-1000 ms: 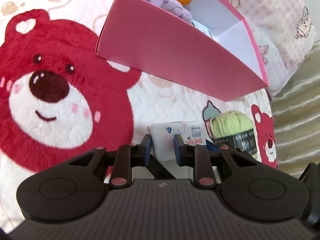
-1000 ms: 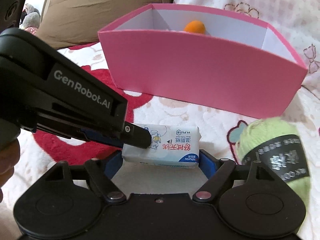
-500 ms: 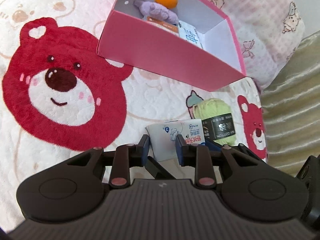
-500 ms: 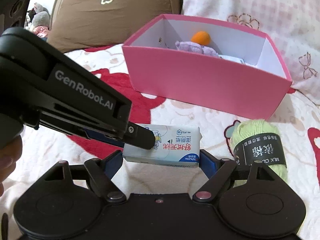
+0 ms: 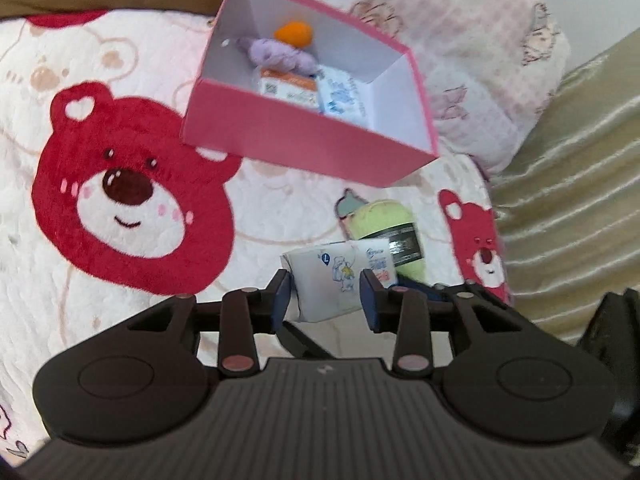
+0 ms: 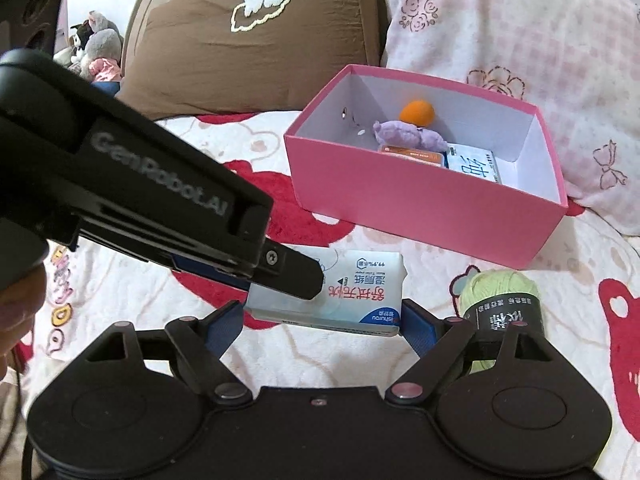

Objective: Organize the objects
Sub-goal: 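Close the left gripper on the white tissue packet and lift it, then carry the white tissue packet with the left gripper over the pink box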

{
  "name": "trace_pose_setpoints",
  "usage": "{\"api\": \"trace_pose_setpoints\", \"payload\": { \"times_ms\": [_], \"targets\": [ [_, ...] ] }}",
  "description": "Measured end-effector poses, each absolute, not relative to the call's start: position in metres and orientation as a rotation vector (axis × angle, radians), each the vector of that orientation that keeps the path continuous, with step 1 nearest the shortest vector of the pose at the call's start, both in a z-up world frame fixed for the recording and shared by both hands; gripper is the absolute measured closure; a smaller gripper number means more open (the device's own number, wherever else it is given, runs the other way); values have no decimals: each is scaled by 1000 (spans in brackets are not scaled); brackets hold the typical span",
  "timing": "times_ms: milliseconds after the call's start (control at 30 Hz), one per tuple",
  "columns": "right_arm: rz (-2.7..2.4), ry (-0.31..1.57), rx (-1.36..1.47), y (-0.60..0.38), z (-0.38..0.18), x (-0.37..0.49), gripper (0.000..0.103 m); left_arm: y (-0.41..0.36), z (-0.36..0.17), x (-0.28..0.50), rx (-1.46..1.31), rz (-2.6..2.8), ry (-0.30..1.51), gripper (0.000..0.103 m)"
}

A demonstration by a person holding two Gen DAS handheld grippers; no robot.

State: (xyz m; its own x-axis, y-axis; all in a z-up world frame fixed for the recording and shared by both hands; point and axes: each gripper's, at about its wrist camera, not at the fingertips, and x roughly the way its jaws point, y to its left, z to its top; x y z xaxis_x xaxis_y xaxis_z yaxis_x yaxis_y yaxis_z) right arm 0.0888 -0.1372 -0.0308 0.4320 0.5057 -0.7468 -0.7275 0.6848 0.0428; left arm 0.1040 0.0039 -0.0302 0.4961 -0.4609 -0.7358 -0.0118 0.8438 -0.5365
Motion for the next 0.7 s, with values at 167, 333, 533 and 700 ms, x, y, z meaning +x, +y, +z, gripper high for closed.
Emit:
{"api": "trace_pose_setpoints", "payload": {
  "times_ms": [167, 333, 533, 700],
  "targets": [
    [777, 834, -290, -141, -21, 88, 15, 3, -9, 97, -512, -322, 996, 64],
    [767, 807, -245, -148, -7, 86, 15, 2, 0, 93, -510, -328, 979, 64],
    [761, 747, -253, -149, 9, 82, 15, 1, 8, 92, -506, -330, 952, 64],
    [767, 719, -257, -148, 19, 86, 17, 2, 18, 91, -498, -319, 924, 64]
  ]
}}
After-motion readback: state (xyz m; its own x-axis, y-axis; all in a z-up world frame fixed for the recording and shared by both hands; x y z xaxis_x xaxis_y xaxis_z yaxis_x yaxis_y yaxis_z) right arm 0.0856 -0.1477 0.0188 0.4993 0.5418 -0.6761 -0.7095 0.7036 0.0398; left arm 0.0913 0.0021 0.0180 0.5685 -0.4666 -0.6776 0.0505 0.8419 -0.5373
